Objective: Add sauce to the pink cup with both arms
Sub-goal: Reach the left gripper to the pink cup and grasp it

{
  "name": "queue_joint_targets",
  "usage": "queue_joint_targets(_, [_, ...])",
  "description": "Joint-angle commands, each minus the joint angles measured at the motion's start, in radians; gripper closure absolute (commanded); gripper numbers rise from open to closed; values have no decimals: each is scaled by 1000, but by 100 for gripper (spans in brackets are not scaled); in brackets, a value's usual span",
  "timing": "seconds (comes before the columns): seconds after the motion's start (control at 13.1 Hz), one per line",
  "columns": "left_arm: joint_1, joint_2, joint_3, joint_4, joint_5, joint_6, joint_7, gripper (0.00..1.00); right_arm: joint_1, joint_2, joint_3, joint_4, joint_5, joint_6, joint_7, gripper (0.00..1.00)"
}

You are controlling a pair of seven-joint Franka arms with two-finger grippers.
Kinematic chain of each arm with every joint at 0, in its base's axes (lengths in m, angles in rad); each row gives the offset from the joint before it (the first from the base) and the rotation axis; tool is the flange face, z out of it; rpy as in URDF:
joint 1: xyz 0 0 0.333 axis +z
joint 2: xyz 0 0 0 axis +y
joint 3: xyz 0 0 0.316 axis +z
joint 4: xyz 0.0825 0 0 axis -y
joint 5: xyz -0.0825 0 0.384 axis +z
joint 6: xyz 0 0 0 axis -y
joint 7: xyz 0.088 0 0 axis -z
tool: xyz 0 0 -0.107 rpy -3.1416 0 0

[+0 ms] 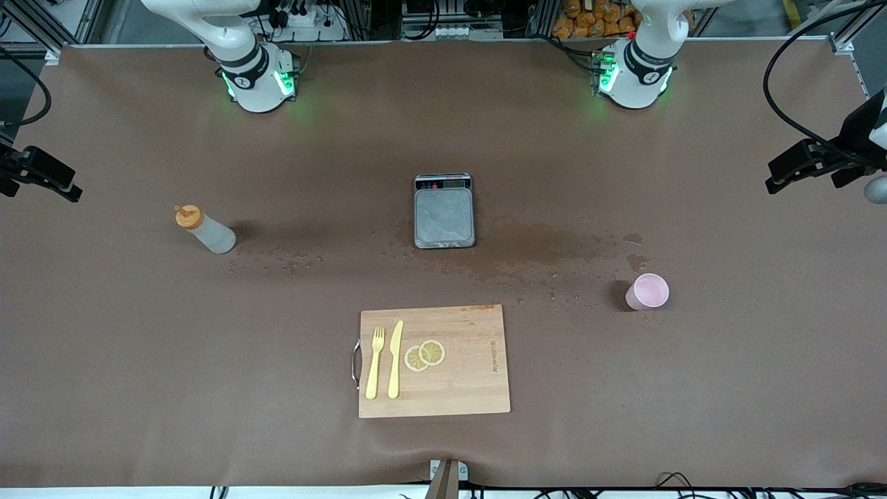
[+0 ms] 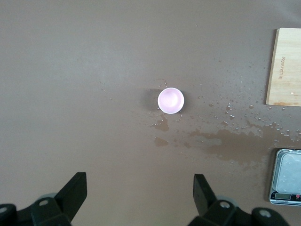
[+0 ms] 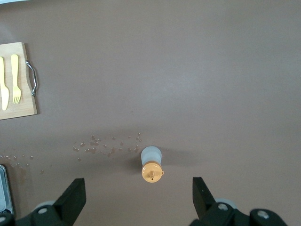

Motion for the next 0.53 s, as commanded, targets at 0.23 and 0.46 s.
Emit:
queue_joint_targets(0.23, [-8,30,-2,15,22,-7,5,0,-11,3,5,6,6,-3,1,0])
queue_joint_targets(0.46, [-18,86,-2,15,40,31,5,0,-11,3,5,6,6,-3,1,0])
